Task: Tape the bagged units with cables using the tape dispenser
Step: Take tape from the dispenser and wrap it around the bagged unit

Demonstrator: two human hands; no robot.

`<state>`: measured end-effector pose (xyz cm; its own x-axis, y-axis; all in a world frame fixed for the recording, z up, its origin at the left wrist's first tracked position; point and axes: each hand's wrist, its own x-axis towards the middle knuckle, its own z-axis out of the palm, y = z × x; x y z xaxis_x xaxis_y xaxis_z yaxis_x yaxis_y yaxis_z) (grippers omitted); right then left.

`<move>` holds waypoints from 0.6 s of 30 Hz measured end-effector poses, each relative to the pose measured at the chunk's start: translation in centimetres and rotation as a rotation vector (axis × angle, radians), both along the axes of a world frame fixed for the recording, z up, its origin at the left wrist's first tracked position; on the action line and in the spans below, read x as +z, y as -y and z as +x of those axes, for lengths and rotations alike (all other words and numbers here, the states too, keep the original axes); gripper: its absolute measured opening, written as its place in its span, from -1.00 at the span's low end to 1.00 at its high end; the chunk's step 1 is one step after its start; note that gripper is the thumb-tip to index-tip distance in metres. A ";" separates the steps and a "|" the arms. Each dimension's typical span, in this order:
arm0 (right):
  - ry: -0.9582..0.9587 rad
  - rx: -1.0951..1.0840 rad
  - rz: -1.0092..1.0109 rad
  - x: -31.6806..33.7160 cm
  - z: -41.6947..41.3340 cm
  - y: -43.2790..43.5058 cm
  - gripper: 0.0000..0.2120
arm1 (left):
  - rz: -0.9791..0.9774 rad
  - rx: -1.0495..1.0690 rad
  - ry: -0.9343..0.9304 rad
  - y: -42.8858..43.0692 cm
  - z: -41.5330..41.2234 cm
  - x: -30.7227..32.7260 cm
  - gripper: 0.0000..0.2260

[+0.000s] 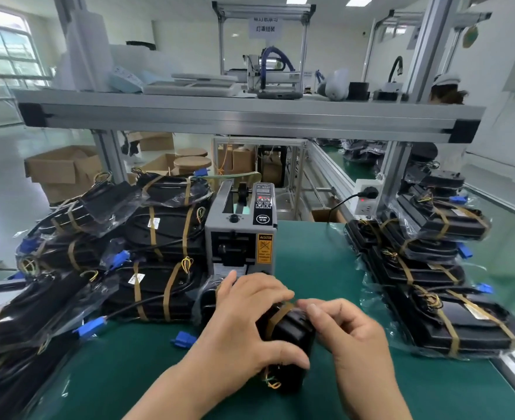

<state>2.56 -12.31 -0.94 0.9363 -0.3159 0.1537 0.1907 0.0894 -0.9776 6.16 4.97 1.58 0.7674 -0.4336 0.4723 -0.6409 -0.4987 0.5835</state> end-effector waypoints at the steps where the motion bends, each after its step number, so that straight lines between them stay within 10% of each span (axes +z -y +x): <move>1: 0.027 -0.054 -0.011 -0.1 -0.1 0.1 -0.83 | -0.133 0.033 -0.047 -0.2 0.2 0.3 -0.48; 5: 0.105 -0.239 -0.090 -0.3 -0.5 -0.3 -0.81 | -0.625 0.523 -0.427 -1.6 5.0 2.1 -0.84; 9: 0.119 -0.350 -0.188 -0.6 -0.6 -1.0 -0.78 | -0.782 0.552 -0.964 -1.5 10.0 2.2 -0.86; 18: 0.120 -0.369 -0.232 -0.2 -1.4 -1.5 -0.75 | -0.986 0.595 -1.169 0.3 13.3 1.7 -0.80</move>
<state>1.20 -10.85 -1.11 0.7387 -0.5693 0.3608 0.2822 -0.2250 -0.9326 19.49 4.64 3.28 0.8234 0.1348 -0.5512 0.4850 0.3370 0.8069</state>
